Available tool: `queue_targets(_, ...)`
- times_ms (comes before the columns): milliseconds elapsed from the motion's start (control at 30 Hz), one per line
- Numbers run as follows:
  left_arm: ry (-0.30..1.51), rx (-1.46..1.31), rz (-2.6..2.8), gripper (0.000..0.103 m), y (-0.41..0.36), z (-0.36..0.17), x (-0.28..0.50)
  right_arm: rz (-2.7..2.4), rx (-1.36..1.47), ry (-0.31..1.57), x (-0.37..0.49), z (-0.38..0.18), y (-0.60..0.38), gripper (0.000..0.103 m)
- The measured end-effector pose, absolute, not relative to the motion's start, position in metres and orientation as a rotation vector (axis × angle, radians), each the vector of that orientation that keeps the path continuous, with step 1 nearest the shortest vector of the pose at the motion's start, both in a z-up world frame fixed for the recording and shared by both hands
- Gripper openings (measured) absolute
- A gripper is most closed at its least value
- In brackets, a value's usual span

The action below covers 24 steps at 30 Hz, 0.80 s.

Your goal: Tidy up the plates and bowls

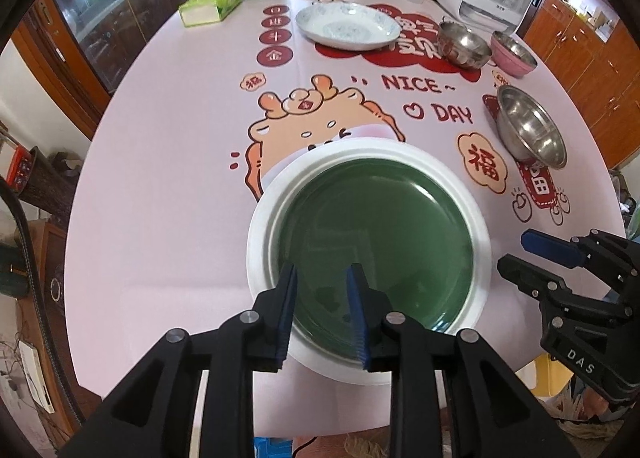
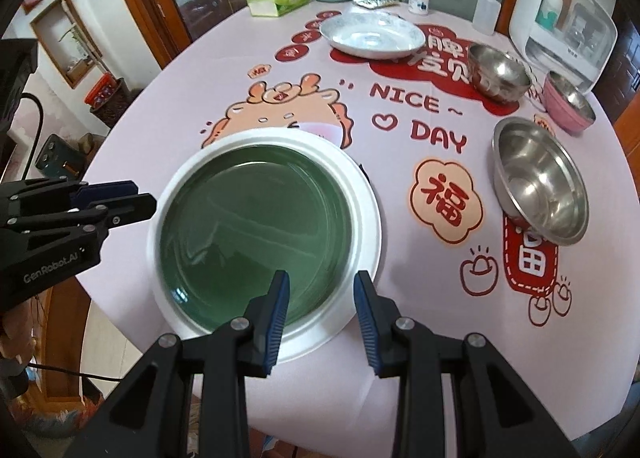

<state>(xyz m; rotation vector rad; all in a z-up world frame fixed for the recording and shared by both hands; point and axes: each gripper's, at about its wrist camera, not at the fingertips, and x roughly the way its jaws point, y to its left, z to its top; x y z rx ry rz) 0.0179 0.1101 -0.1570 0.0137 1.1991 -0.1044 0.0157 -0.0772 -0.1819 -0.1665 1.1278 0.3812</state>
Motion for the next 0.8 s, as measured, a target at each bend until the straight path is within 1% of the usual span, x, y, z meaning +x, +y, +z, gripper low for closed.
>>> queue_targets(233, 1.151, 0.003, -0.076, 0.025, 0.094, -0.140, -0.002, 0.418, -0.216, 1.058, -0.003, -0.164, -0.091, 0.033)
queue_targets(367, 1.119, -0.018, -0.040, 0.032, 0.089, -0.129, -0.014, 0.447, -0.231, 1.038, -0.009, -0.160, -0.099, 0.033)
queue_targets(433, 1.101, -0.023, -0.027, 0.034, 0.089, -0.121, -0.020, 0.457, -0.231, 1.036, -0.010, -0.158, -0.102, 0.033)
queue_targets(467, 1.093, -0.021, -0.020, 0.037, 0.089, -0.116, -0.021, 0.467, -0.227, 1.037, -0.009, -0.157, -0.103, 0.033)
queue_targets(500, 1.081, -0.016, -0.009, 0.047, 0.089, -0.110, -0.022, 0.477, -0.222, 1.040, -0.009, -0.156, -0.104, 0.033)
queue_targets(533, 1.067, -0.010, 0.003, 0.053, 0.090, -0.105, -0.022, 0.489, -0.214, 1.042, -0.007, -0.153, -0.105, 0.033)
queue_targets(567, 1.050, -0.003, 0.014, 0.063, 0.091, -0.098, -0.023, 0.496, -0.210, 1.041, -0.005, -0.150, -0.106, 0.033)
queue_targets(600, 1.023, 0.012, 0.028, 0.069, 0.092, -0.089, -0.022, 0.500, -0.208, 1.036, -0.002, -0.147, -0.106, 0.033)
queue_targets(700, 0.966, 0.044, 0.055, 0.074, 0.098, -0.066, -0.012, 0.502, -0.199, 1.014, 0.007, -0.133, -0.106, 0.033)
queue_targets(800, 0.913, 0.063, 0.074, 0.077, 0.107, -0.040, 0.010, 0.498, -0.180, 0.984, 0.026, -0.109, -0.108, 0.033)
